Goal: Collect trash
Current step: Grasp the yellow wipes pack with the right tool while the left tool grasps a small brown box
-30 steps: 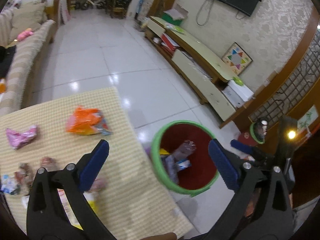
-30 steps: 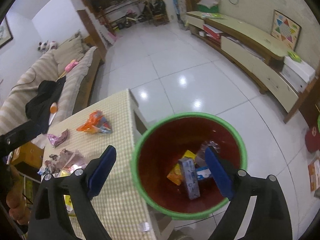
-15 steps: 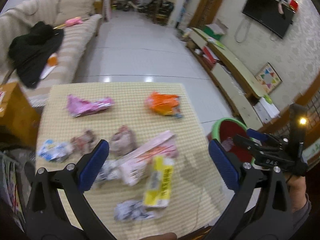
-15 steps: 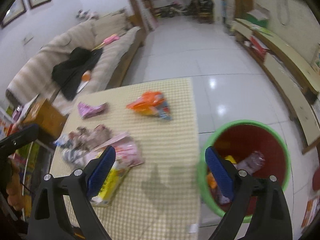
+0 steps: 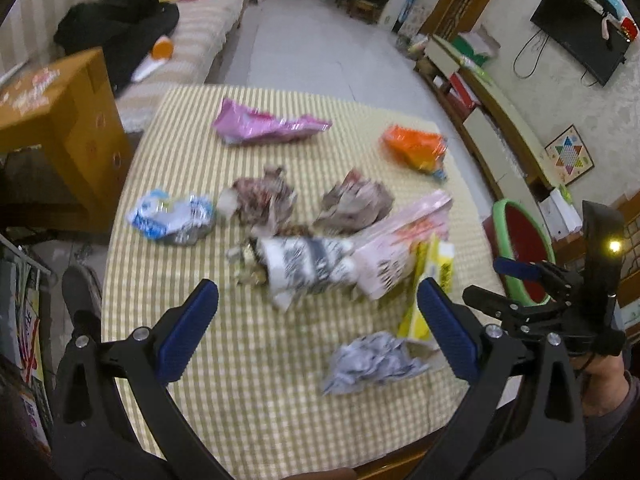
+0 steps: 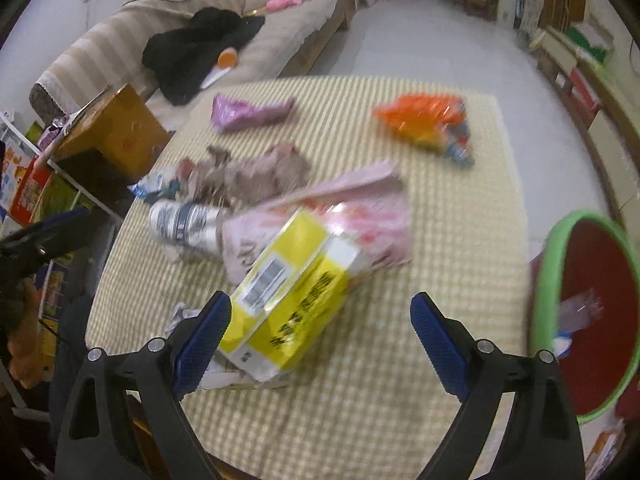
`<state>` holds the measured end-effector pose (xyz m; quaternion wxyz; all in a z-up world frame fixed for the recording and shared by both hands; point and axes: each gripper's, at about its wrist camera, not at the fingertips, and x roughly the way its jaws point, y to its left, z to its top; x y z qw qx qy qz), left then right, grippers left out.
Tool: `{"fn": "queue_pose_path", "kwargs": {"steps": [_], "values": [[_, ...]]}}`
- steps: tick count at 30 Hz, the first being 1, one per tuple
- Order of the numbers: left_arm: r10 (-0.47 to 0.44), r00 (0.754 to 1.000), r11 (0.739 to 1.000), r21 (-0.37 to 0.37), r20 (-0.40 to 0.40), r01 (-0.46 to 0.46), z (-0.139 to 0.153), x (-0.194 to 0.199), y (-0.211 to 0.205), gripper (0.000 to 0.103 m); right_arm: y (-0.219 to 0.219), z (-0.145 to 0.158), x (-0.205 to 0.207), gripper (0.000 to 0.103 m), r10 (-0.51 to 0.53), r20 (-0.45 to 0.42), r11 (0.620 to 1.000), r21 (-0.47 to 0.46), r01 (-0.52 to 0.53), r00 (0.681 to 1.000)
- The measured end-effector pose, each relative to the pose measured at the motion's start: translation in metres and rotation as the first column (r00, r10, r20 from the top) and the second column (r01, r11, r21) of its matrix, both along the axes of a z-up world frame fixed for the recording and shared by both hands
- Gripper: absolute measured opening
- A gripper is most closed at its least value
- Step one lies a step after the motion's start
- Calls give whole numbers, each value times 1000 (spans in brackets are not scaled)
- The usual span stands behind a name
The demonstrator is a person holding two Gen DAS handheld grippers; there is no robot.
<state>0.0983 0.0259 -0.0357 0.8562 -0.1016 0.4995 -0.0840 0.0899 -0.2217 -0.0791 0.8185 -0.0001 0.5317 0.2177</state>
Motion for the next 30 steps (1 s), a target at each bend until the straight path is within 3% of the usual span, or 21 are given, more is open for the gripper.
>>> {"fn": "queue_pose_path", "kwargs": {"steps": [6,14,25,28,30], "values": [[0,999,1000,-10,-52,-1,-32,11,5,98,11,-21,1,88,-37,-45,999,15,38,998],[-4,997,999,-39,-75,1,-49,27,-1,96,18,-38,16,88,-73,-86,997,20,75,994],[21,994,996,-80,-109,-29,-65,38,7,43,18,-46,20,87,-67,-94,997,28,70,993],[16,995,995,-101,-103,-26,-62,37,12,32,16,-45,20,85,-64,-92,997,32,67,994],[4,995,995,-96,-95,-13,-59,35,11,30,14,-45,20,78,-60,-105,997,40,64,993]]}}
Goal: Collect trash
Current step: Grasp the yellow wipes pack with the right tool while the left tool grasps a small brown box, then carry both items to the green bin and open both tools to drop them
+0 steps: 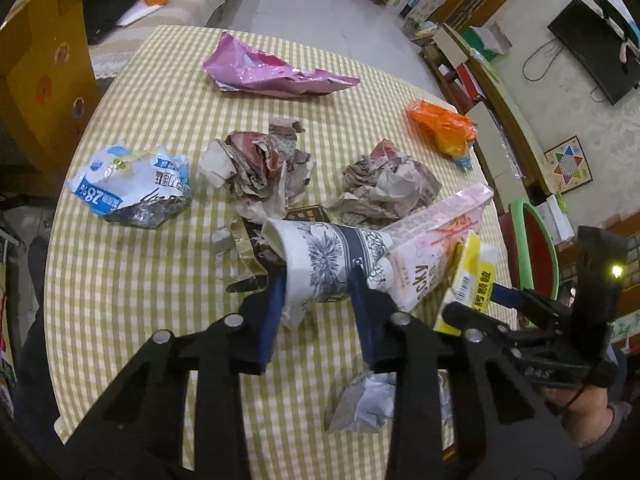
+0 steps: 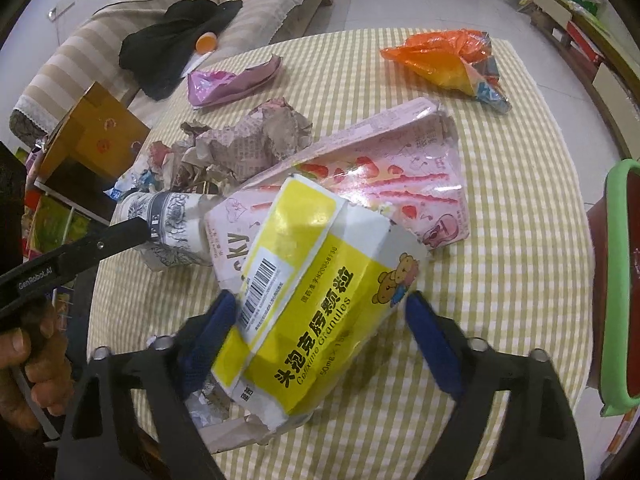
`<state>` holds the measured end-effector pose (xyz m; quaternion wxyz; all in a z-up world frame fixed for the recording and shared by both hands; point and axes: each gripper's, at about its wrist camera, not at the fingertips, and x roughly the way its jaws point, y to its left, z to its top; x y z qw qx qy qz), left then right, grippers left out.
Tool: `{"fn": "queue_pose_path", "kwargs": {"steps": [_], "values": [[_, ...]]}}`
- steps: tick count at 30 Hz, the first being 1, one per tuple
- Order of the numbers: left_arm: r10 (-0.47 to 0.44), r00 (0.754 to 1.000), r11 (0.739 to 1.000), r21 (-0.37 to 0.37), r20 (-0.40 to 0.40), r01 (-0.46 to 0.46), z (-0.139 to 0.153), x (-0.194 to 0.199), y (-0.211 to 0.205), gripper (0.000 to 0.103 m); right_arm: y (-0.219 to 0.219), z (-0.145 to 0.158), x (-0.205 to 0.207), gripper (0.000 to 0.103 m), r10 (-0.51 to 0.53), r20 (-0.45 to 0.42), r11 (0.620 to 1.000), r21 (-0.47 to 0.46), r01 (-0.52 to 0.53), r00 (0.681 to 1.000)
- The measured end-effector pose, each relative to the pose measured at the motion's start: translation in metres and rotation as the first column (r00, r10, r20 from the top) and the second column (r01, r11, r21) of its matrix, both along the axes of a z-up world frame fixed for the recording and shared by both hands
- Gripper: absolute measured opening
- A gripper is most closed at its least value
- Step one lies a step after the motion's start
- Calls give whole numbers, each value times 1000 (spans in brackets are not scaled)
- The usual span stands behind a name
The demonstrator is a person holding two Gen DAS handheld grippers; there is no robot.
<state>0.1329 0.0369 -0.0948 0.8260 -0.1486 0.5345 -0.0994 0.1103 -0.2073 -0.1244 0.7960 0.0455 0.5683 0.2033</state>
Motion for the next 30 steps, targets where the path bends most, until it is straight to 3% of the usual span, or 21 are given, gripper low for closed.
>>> {"fn": "queue_pose_path", "kwargs": {"steps": [7,9,12,20,30], "values": [[-16,999,1000,3,42,15,16,-5,-5,17,-8,9,-1,59,-15,2,999,28,15,1000],[-22,998,1000,5,54,22,21,-7,-7,11,-11,13,-2,42,-20,8,999,33,20,1000],[-35,997,999,2,68,35,29,-10,-9,8,-15,18,-2,31,-24,12,999,44,23,1000],[-37,995,999,23,90,35,40,-18,-18,2,-15,24,-6,19,-10,13,997,73,9,1000],[-59,986,996,80,154,47,69,-27,-26,2,-19,51,-15,19,1,75,995,97,-9,997]]}}
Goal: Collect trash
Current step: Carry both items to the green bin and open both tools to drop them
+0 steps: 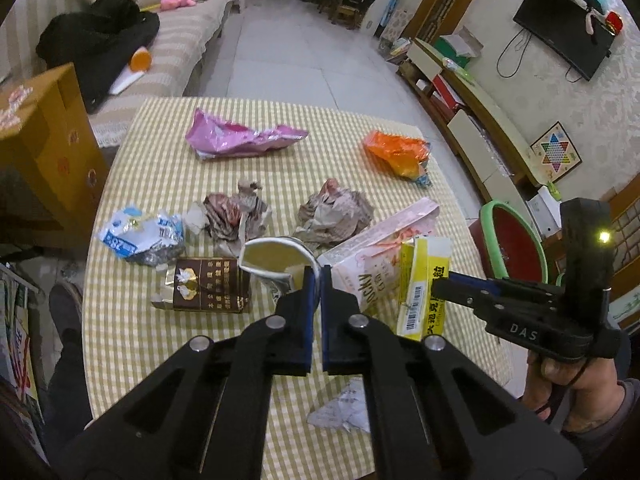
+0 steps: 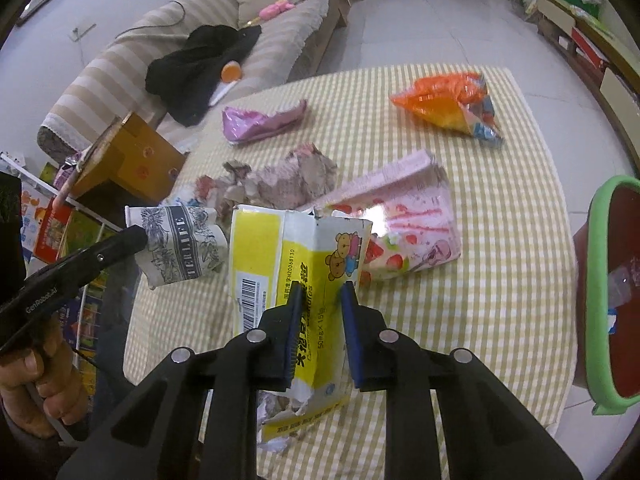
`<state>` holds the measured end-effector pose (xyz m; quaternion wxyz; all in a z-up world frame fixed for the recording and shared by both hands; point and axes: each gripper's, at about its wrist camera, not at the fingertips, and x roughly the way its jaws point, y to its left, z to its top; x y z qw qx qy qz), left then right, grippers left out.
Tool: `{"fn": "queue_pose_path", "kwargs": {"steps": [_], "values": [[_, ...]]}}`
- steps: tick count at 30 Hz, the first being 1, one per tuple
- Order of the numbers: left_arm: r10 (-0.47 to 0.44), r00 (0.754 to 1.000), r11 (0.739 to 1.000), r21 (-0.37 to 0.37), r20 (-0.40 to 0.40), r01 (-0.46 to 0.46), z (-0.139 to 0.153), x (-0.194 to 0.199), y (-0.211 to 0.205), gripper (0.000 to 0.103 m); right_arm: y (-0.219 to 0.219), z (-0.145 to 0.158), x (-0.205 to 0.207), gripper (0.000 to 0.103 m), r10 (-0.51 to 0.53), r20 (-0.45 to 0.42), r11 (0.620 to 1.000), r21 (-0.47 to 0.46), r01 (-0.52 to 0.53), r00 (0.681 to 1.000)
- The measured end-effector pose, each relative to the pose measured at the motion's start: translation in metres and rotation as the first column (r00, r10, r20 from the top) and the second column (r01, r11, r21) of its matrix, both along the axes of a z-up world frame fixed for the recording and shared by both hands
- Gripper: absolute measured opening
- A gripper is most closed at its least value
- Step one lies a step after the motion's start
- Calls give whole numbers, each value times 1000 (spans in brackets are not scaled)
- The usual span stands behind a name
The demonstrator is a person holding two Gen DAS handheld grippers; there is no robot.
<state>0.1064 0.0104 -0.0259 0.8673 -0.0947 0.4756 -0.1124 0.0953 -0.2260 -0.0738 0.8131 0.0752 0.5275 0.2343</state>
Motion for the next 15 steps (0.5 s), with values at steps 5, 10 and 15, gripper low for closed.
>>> {"fn": "queue_pose_path", "kwargs": {"steps": [5,10,15], "values": [[-18,999,1000,25,32,17,16,-1,-10,2,-6,17,-5,19,-8,36,1000,19,7,999],[-45,998,999,30,54,43,30,-1,-21,2,-16,39,-9,19,-20,94,1000,15,18,995],[-79,994,996,40,74,76,41,2,-41,2,-35,57,-13,19,-52,150,998,24,49,987]]}}
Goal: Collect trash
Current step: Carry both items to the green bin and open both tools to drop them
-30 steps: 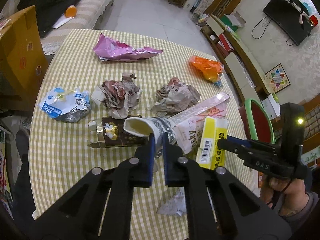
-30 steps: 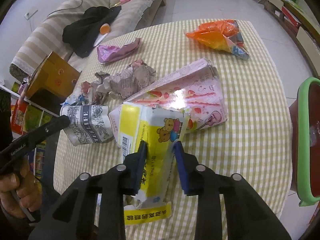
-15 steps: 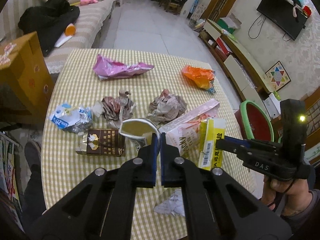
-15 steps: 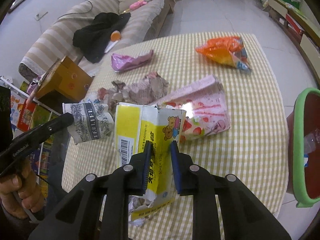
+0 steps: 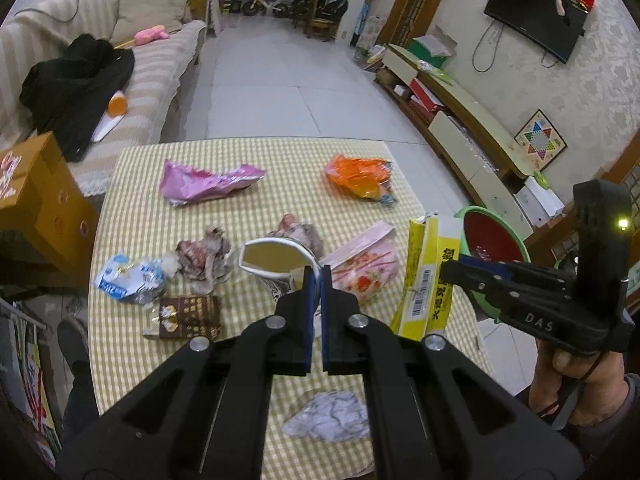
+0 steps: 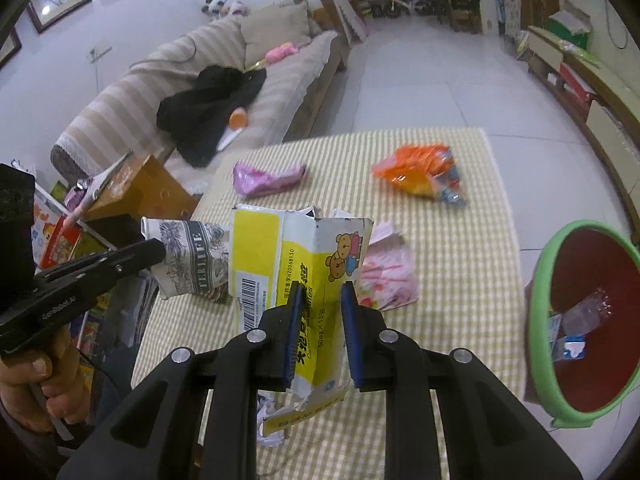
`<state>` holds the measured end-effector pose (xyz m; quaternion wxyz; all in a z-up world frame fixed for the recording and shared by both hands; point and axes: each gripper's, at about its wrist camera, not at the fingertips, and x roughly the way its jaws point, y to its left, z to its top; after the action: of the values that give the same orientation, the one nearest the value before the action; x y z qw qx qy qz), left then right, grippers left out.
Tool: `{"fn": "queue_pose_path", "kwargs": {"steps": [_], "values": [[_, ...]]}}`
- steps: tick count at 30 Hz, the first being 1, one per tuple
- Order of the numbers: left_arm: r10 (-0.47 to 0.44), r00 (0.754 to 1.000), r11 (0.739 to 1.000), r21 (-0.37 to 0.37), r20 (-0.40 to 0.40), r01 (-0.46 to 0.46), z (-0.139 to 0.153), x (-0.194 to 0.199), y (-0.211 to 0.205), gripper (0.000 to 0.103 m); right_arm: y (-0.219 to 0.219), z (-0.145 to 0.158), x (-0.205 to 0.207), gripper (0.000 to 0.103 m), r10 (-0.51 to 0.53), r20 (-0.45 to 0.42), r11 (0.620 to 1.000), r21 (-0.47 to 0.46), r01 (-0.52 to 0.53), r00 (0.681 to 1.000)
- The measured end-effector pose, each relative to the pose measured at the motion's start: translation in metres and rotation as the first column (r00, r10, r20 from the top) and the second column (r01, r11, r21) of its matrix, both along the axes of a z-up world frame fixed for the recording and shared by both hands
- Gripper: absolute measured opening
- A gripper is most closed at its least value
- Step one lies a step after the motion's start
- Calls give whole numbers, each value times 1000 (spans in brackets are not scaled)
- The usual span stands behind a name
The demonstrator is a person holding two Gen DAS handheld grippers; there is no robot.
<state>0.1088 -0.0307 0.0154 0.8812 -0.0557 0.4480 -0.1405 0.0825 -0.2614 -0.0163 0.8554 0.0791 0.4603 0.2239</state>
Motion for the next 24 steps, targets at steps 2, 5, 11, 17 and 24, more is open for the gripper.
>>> {"fn": "queue_pose_path", "kwargs": {"steps": [2,5,11,17,24], "values": [[-13,1000,1000,3,5,12,3,2,-8,2,-9,4,-1,19,-17,12,1000,2,17,1000],[-37,999,999,3,12,37,8,5,-21,2,-24,8,-1,19,-47,21,999,13,47,999],[-95,995,996,0,26,95,19,12,-50,2,-53,22,-3,19,-114,61,993,14,114,992],[-156,987,988,-12,41,156,29,22,-86,2,-91,30,-5,19,-197,87,980,25,196,977],[-248,967,968,-24,64,250,42,33,-140,2,-133,37,-6,19,-289,101,957,38,287,952]]}}
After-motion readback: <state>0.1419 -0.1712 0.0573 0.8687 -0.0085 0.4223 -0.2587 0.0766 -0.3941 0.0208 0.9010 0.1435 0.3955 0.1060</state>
